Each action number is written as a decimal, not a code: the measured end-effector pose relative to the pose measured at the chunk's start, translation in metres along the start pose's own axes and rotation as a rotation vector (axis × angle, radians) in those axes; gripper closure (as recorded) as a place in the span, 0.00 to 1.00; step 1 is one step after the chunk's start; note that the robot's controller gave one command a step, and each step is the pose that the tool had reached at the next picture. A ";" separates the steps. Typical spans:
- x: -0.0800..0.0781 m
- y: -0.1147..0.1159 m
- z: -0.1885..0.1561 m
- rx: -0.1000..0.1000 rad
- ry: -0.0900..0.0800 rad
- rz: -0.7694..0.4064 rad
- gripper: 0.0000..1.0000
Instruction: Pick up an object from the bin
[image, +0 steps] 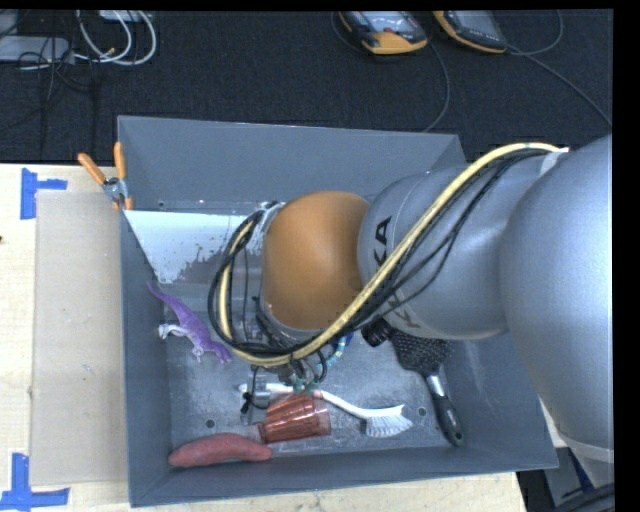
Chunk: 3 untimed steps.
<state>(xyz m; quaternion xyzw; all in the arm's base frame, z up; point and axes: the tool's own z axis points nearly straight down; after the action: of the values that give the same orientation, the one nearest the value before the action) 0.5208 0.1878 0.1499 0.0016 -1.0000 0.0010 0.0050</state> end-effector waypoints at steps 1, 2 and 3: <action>-0.002 -0.001 -0.005 -0.002 -0.007 0.004 0.00; 0.001 -0.016 -0.054 0.001 0.002 0.005 0.00; 0.000 -0.049 -0.069 -0.002 -0.013 -0.138 0.00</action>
Offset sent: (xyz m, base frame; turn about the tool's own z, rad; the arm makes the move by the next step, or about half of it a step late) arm 0.0008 -0.0358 0.1218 0.0098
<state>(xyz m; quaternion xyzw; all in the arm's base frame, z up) 0.5215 0.1385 0.2191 0.0706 -0.9975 -0.0004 -0.0015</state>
